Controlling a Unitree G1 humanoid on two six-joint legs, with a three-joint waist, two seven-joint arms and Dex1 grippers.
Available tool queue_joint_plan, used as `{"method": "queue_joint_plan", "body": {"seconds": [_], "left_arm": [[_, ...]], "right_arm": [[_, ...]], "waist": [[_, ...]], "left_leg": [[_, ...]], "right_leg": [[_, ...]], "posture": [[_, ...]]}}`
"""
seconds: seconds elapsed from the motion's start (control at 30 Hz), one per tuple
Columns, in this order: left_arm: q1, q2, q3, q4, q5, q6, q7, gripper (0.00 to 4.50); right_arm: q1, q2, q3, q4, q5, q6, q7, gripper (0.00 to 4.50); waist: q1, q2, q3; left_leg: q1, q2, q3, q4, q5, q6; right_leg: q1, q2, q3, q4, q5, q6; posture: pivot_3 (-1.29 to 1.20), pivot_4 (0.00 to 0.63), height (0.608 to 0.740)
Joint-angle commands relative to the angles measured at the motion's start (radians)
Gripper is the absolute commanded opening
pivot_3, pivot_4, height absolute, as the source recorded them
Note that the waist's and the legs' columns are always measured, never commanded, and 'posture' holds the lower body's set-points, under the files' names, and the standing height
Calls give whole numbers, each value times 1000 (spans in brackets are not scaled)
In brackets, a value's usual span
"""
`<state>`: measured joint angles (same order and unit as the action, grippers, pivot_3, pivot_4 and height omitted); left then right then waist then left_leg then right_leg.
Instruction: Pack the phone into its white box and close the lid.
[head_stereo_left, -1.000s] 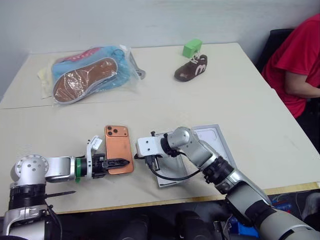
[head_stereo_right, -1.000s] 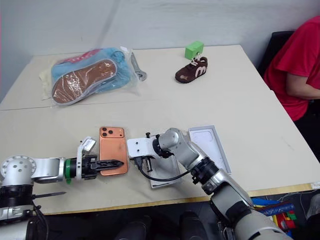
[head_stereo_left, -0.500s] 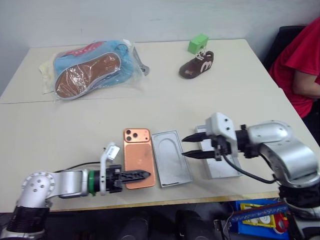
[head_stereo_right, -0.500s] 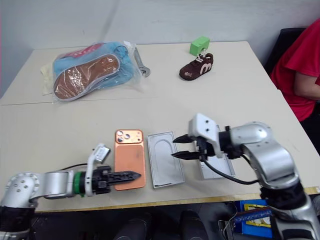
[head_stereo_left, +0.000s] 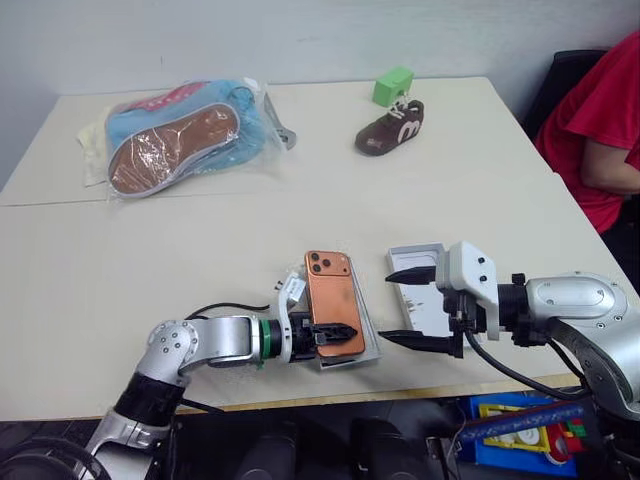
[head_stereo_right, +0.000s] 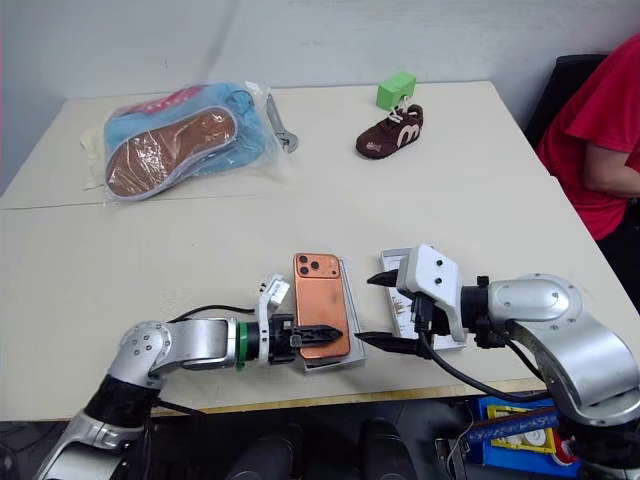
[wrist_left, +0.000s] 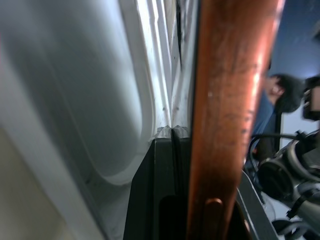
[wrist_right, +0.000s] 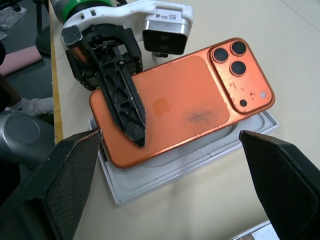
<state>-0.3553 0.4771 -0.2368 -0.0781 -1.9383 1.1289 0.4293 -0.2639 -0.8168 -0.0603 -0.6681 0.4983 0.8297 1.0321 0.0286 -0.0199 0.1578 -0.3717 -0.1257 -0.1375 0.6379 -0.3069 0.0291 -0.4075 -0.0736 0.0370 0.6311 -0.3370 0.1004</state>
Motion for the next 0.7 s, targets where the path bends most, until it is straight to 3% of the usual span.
{"method": "queue_joint_plan", "body": {"seconds": [0.03,0.07,0.53,0.7], "left_arm": [[-27,-6,-14,4,-34,18,10,105],[-34,-5,-17,9,-34,21,16,105],[-106,64,-14,-35,-34,105,-125,4365],[-140,145,-28,-61,-34,138,-165,4470]], "right_arm": [[11,-21,-20,-36,18,-19,-28,4500],[16,-24,-20,-35,17,-25,-33,4500],[50,-56,-8,-22,23,-69,-64,4500],[40,-48,2,-15,29,-70,-78,4500]], "waist": [[0,0,0],[0,0,0],[-2,-1,0],[-2,-2,1]], "left_leg": [[0,0,0,0,0,0],[0,0,0,1,0,0],[0,0,0,5,0,0],[0,0,0,5,0,0]], "right_leg": [[0,0,0,0,0,0],[0,0,0,0,0,0],[0,1,0,5,0,0],[0,1,1,5,0,0]], "posture": [[0,150,740],[0,150,740],[0,150,740],[0,150,740]]}}
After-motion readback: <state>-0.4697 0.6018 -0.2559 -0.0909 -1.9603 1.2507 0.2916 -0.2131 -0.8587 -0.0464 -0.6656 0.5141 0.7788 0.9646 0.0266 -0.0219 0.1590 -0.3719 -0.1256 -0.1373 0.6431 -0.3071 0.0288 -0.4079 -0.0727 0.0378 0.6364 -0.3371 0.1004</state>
